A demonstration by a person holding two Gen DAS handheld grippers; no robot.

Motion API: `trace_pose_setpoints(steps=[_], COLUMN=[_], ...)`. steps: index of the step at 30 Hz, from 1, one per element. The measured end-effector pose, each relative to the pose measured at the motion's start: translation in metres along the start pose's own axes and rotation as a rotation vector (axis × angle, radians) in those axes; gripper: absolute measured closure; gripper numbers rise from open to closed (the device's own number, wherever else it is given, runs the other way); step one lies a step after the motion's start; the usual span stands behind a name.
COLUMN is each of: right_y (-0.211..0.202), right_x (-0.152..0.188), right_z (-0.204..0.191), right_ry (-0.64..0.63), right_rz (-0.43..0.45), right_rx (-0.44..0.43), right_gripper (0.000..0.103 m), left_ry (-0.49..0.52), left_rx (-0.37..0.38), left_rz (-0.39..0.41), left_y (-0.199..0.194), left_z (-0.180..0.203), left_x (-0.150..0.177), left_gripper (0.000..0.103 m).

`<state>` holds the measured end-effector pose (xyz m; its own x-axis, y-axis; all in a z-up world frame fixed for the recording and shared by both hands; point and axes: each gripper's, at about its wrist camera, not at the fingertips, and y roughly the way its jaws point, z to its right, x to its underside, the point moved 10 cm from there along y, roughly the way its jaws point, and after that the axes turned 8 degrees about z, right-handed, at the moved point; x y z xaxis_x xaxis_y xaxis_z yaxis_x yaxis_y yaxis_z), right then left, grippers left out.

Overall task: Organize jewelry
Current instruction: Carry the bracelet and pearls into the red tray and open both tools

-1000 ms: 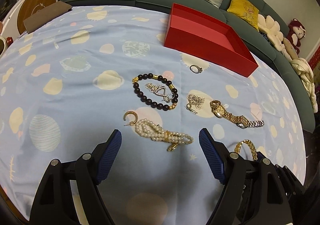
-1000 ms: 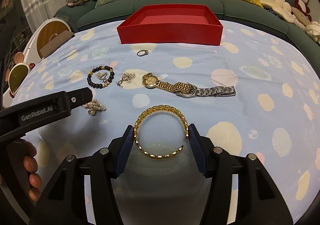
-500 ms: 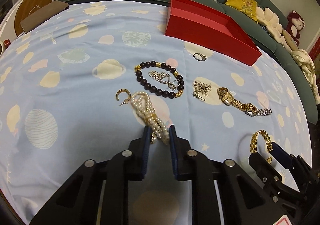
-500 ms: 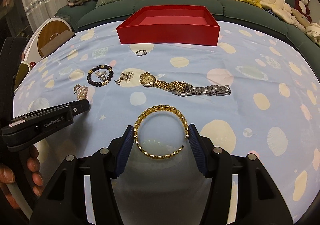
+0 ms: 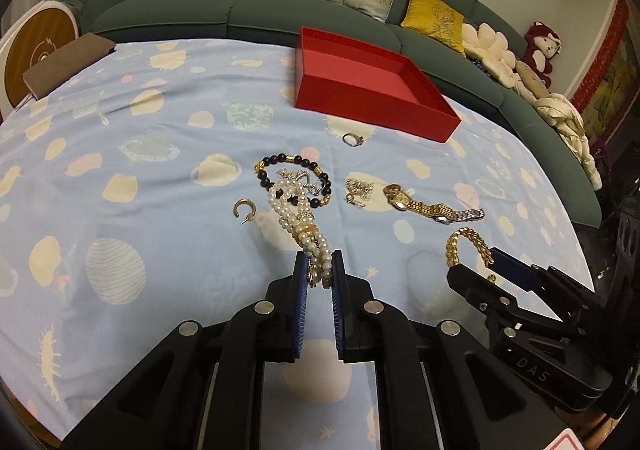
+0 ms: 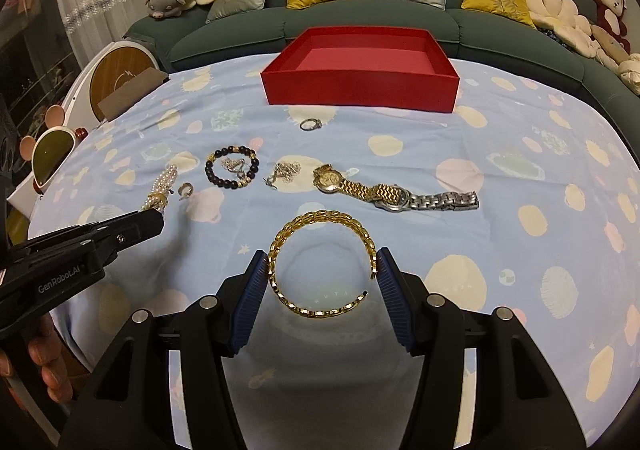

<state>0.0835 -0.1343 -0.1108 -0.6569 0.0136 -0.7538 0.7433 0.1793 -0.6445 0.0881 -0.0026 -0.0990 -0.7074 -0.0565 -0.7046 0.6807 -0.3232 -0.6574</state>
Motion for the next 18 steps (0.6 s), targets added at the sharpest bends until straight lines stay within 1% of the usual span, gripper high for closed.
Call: trace_pose_setpoints(steps=[6, 11, 14, 18], right_y=[-0.017, -0.022, -0.018, 0.002], right_x=[-0.038, -0.087, -0.123, -0.172], right_z=[0.0, 0.022, 0.037, 0.059], right_ry=[0.016, 0.058, 0.071, 0.087], right_rz=[0.086, 0.161, 0.202, 0.235], right_rx=[-0.002, 0.014, 0.027, 0.031], right_gripper=[0.049, 0.049, 0.049, 0.049], left_ry=[0.023, 0.06, 0.096, 0.161], left_rx=[0.022, 0.023, 0.015, -0.002], left_rz=[0.087, 0.13, 0.172, 0.196], left_y=[-0.023, -0.024, -0.014, 0.022], left_z=[0.015, 0.027, 0.034, 0.044], left_x=[-0.044, -0.096, -0.132, -0.176], left_gripper=[0.094, 0.094, 0.094, 0.094])
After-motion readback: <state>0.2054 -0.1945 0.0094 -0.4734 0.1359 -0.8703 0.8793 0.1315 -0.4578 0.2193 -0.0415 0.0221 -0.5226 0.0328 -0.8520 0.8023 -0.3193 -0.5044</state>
